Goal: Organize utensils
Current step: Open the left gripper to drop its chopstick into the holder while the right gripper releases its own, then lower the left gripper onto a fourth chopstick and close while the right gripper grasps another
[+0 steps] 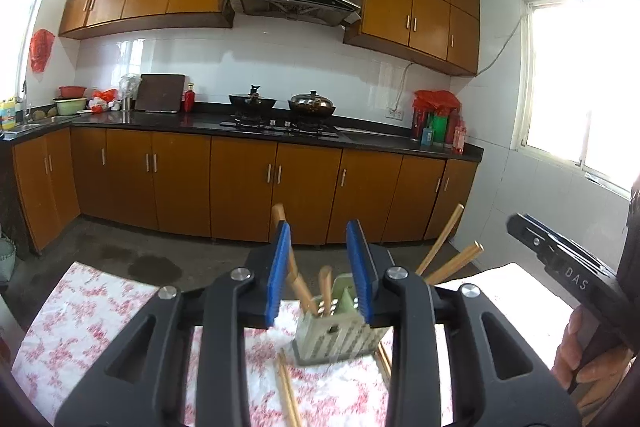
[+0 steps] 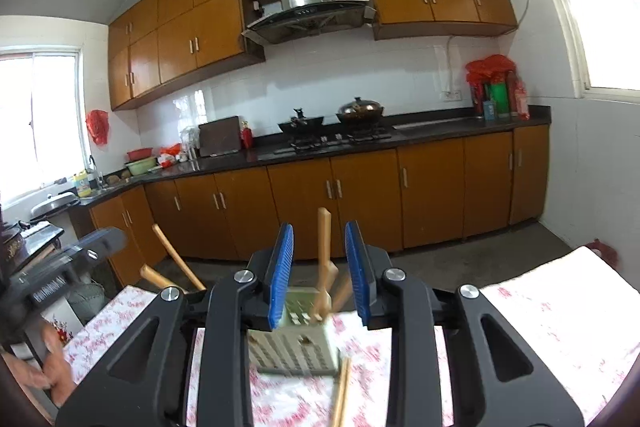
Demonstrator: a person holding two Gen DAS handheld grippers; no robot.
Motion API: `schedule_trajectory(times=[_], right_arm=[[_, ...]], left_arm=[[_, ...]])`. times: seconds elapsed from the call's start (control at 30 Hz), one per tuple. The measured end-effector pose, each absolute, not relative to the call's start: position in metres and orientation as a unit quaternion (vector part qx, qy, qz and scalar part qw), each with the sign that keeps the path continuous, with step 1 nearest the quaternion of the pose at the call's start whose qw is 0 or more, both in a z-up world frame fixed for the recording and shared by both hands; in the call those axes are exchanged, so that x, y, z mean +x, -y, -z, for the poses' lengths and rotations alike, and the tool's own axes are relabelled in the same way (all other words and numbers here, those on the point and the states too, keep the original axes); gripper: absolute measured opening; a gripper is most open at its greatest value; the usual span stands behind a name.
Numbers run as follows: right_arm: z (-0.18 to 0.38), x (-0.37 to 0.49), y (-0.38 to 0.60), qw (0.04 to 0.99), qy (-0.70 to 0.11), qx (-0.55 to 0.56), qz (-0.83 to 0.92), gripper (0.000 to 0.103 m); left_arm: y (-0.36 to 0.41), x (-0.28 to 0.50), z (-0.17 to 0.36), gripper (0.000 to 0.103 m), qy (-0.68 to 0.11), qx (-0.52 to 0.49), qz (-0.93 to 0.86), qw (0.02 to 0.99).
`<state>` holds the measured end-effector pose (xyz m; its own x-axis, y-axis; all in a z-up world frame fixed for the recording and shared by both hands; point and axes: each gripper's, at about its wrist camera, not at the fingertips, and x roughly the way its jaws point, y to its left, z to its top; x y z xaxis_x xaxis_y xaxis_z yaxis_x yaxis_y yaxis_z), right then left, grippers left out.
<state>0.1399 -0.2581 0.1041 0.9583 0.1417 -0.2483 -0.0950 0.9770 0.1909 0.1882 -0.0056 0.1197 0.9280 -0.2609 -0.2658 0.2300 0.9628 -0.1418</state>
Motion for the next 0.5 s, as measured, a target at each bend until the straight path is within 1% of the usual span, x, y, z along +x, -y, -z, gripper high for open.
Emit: schedule_trajectory(times=[0.1,0.17,0.23,0.3,0.33,0.4,0.5], right_arm=[[-0.078,0.132,0.269,0.979,-0.176,0.091,-0.042,0.033],[-0.041,0.137,0.272,0.966,-0.241,0.087,-0.031,0.033],[-0.004,0.144,0.27,0.949,-0.304,0.081,-0.03,0.032],[0.034,0.149,0.263,0.927,-0.363,0.079,-0.044,0.023],[0.053,0.15,0.258,0.915,-0.39,0.081,-0.057,0.016],[0.075,0.15,0.248,0.9,-0.42,0.087,-0.077,0.015],[0.093,0.153,0.234,0.886,-0.444,0.095,-0.096,0.015]], left_arm=[[-0.008,0.167,-0.105,0.036,-0.151,-0.054,0.112,0.981],[-0.016,0.16,-0.088,0.039,-0.171,-0.05,0.099,0.979],[-0.02,0.16,-0.054,0.039,-0.216,-0.038,0.083,0.972],[-0.021,0.165,-0.019,0.039,-0.266,-0.026,0.068,0.961],[-0.022,0.166,-0.004,0.039,-0.287,-0.025,0.066,0.955],[-0.025,0.17,0.028,0.038,-0.332,-0.033,0.07,0.94],[-0.025,0.171,0.058,0.038,-0.371,-0.04,0.08,0.924]])
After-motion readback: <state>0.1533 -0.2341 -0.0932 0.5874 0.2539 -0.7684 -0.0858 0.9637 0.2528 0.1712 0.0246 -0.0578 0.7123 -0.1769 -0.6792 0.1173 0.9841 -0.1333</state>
